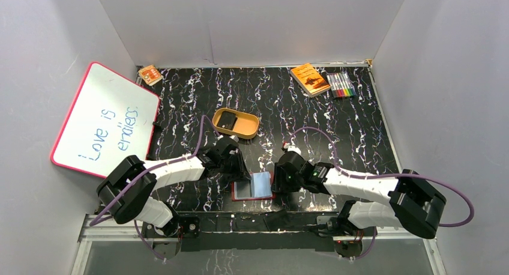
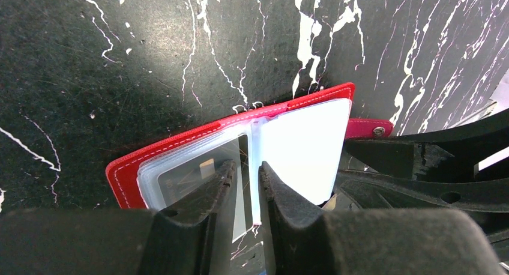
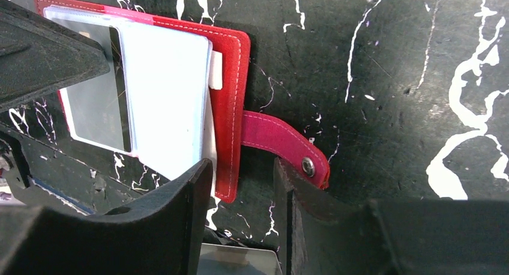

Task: Put the credit cards into the card holder
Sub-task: Open the card holder at the center of the board.

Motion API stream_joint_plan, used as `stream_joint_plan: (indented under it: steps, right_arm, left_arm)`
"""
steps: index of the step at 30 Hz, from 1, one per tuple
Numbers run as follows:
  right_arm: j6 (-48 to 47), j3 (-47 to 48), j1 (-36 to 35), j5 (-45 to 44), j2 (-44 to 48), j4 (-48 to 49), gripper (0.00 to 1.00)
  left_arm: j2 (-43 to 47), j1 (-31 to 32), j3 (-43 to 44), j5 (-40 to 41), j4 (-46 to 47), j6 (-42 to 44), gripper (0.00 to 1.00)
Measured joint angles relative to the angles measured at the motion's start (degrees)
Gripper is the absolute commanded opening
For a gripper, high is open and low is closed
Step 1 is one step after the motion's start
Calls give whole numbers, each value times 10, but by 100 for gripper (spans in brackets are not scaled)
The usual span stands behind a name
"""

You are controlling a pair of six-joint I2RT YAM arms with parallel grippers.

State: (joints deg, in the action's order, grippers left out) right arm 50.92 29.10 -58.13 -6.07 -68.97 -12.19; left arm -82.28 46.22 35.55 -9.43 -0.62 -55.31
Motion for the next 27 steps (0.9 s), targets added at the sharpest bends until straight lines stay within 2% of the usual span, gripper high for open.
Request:
stream_joint_plan:
  steps: [9,16,21,27]
  right_arm:
    - [-5,10,0,-47,56,-26,50]
    - [-31,47,0,-45,26,-33,50]
    - [-38,45,0,-22,48,-50,57]
    - [-54,34,0,24,169,-88,61]
  left_arm:
    - [0,0,-6,0,11,0,17]
    - [1,0,-10,0,18,-1,19]
    - [11,0,-10,5,10,1,32]
    - [43,0,-3,17,-38,16,59]
